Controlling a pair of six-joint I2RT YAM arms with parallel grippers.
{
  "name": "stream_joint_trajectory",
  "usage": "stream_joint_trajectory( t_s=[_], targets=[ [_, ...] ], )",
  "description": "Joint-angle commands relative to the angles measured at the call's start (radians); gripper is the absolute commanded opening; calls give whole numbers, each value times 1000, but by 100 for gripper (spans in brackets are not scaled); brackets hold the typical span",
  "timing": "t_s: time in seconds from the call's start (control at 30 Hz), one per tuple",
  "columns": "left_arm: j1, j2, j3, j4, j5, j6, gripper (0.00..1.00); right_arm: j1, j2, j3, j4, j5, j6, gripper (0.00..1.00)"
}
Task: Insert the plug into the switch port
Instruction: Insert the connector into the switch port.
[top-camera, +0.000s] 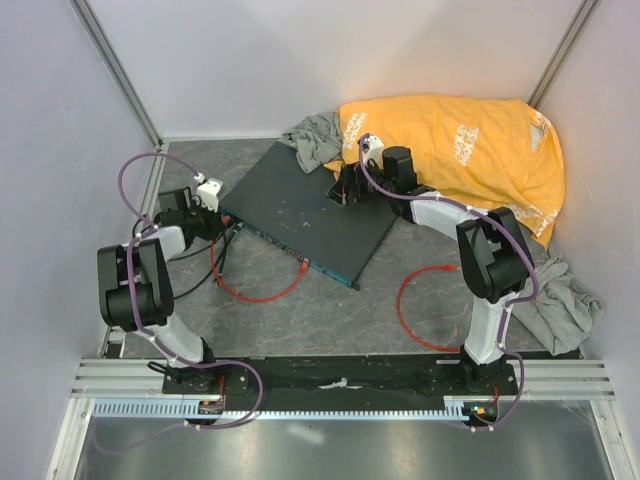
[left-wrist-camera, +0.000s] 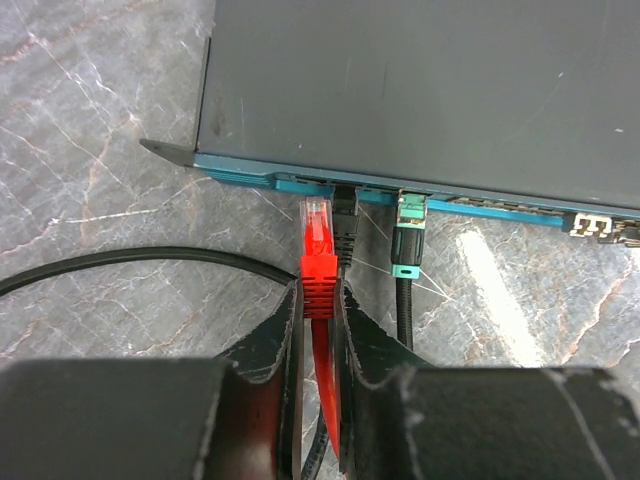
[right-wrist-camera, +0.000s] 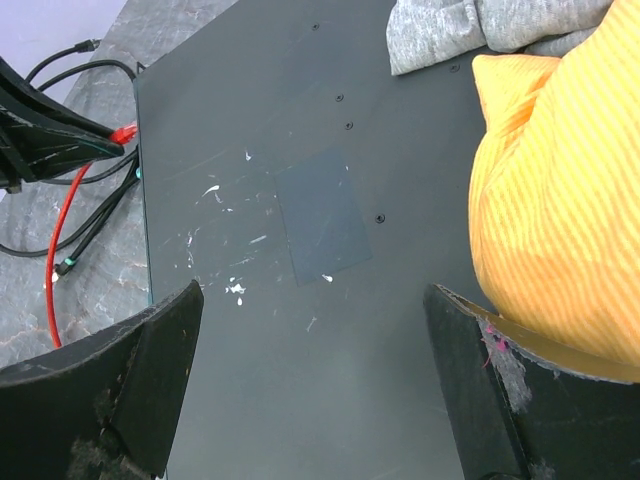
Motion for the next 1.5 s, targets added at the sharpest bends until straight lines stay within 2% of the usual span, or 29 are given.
stream_joint_trajectory(
  t_s=[0.0,0.33,0.6,1.47],
  targets=[
    [13,32,42,60,16,39,1,-6,1,-9,52,-24,-1,98],
    [13,42,22,151,46,47,2,-6,5,-10,63,-29,4,98],
    [12,70,35,148,76,70,2,-6,7,-12,66,-32,5,98],
    [12,-21,-27,235,157,84,2,-6,15,-13,72,-32,4,98]
  ],
)
